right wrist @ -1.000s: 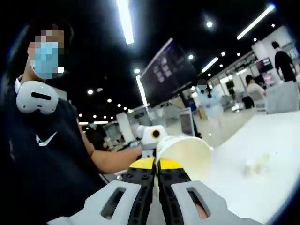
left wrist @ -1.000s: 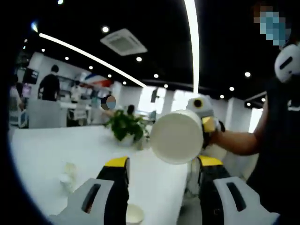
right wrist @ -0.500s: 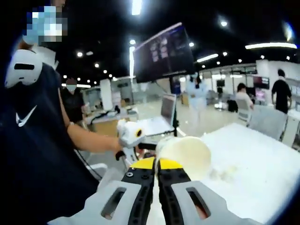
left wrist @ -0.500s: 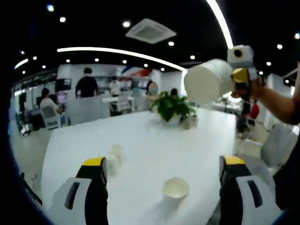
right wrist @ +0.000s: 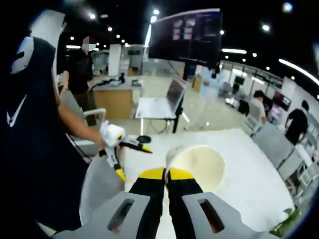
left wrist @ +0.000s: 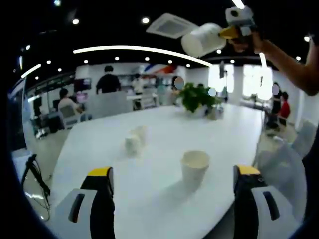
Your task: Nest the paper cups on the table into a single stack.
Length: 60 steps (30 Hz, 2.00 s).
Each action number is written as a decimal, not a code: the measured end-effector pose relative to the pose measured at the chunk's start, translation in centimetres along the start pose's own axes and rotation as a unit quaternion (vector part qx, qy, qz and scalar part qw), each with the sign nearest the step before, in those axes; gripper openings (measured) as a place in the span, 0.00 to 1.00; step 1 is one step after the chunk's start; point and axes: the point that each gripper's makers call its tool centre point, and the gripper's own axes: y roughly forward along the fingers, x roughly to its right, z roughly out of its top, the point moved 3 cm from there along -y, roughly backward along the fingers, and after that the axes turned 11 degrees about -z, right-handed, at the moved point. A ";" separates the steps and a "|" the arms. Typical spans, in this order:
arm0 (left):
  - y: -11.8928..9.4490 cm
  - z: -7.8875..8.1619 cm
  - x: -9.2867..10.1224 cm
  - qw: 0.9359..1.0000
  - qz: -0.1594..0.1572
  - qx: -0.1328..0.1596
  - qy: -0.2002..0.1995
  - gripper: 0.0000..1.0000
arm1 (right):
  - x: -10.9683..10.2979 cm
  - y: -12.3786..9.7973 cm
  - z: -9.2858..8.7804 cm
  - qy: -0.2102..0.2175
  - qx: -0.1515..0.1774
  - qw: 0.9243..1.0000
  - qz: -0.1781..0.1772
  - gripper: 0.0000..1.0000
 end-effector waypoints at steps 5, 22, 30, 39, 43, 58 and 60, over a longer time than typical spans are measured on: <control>-0.3 -2.1 0.4 0.999 0.004 0.000 -0.037 0.98 | -0.6 0.7 0.2 -0.056 -0.083 0.995 0.024 0.00; 0.2 -3.3 2.1 0.999 -0.020 -0.024 -0.025 0.98 | -1.1 3.1 -0.9 -0.146 -0.239 0.957 0.076 0.00; 0.9 -3.1 1.9 0.999 0.019 -0.035 0.018 0.98 | -1.3 4.4 -2.4 -0.140 -0.257 0.952 0.084 0.00; 1.4 -3.5 2.4 0.999 -0.007 -0.041 0.004 0.98 | -1.7 6.2 -4.8 -0.123 -0.275 0.949 0.095 0.00; 1.5 -3.4 2.4 0.999 -0.009 -0.038 0.002 0.98 | -2.0 7.2 -5.8 -0.112 -0.280 0.948 0.102 0.00; 1.6 -3.6 2.1 0.999 -0.005 -0.044 0.009 0.95 | -3.3 10.1 -9.6 -0.083 -0.306 0.941 0.122 0.00; 1.5 -3.6 2.1 0.999 -0.003 -0.045 0.010 0.94 | -3.5 10.5 -10.1 -0.080 -0.308 0.940 0.122 0.00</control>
